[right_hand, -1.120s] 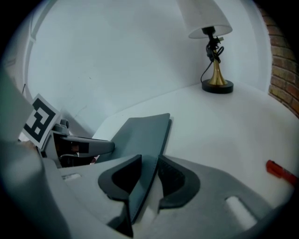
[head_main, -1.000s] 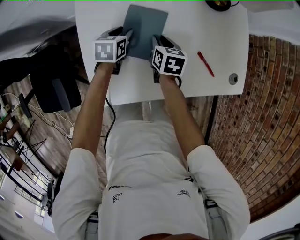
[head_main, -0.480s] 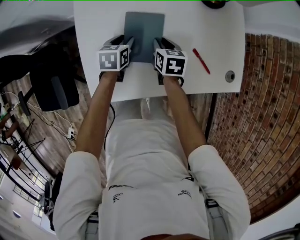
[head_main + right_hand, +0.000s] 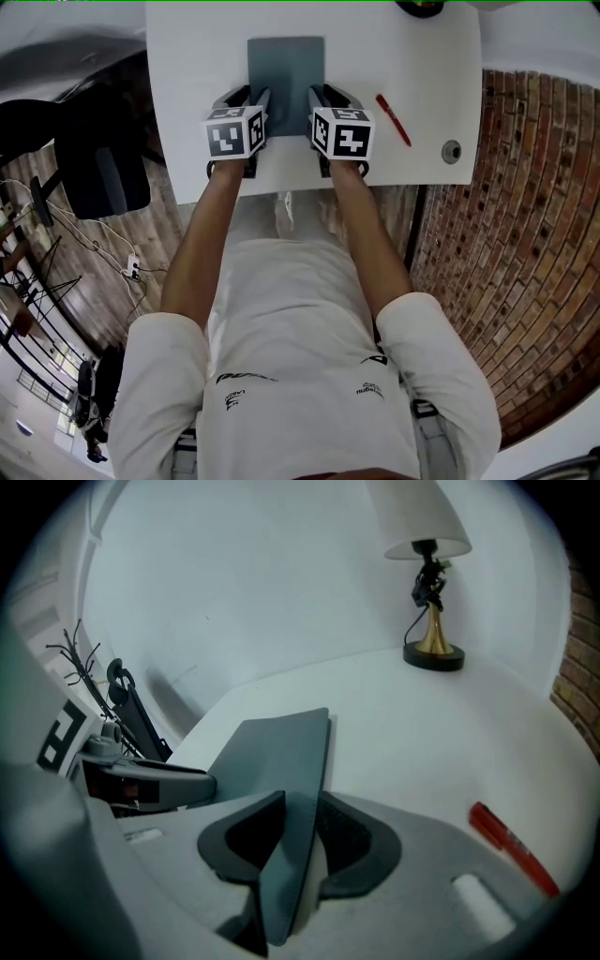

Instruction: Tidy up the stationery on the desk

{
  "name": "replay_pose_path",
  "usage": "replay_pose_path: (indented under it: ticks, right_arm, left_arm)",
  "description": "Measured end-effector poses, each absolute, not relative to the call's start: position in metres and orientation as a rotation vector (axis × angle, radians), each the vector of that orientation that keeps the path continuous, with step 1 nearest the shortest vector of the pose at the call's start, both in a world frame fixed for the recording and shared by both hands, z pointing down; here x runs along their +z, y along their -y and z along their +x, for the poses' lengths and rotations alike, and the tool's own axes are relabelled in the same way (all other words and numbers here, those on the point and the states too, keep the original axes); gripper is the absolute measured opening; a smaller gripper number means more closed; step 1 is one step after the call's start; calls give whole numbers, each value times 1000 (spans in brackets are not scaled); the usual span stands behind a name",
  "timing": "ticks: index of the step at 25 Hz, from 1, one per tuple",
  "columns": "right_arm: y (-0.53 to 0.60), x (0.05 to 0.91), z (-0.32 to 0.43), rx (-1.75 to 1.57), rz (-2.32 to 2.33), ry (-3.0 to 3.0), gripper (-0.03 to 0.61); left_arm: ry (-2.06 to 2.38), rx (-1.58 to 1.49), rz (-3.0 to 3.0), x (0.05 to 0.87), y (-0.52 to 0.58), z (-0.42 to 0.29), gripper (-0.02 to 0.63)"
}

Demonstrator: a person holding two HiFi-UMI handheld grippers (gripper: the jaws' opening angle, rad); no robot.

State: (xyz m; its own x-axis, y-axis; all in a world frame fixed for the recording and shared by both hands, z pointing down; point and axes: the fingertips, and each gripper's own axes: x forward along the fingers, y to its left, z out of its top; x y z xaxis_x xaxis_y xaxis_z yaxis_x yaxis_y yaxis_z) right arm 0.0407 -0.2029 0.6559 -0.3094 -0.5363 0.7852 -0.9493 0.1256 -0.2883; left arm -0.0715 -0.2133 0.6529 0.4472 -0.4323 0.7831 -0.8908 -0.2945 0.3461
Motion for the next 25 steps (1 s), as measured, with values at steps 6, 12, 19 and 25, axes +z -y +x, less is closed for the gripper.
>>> replay_pose_path:
  ticks: [6, 12, 19, 25]
  right_arm:
    - [190, 655, 45, 1000, 1394, 1907, 101]
    - [175, 655, 48, 970, 1370, 1901, 101]
    - [160, 654, 52, 942, 1363, 1894, 101]
    - [160, 655, 53, 923, 1361, 1903, 103]
  left_arm:
    - [1132, 711, 1877, 653, 199, -67, 156]
    - [1140, 704, 1860, 654, 182, -63, 156]
    - [1132, 709, 1857, 653, 169, -58, 156]
    - [1134, 689, 1849, 655, 168, -58, 156]
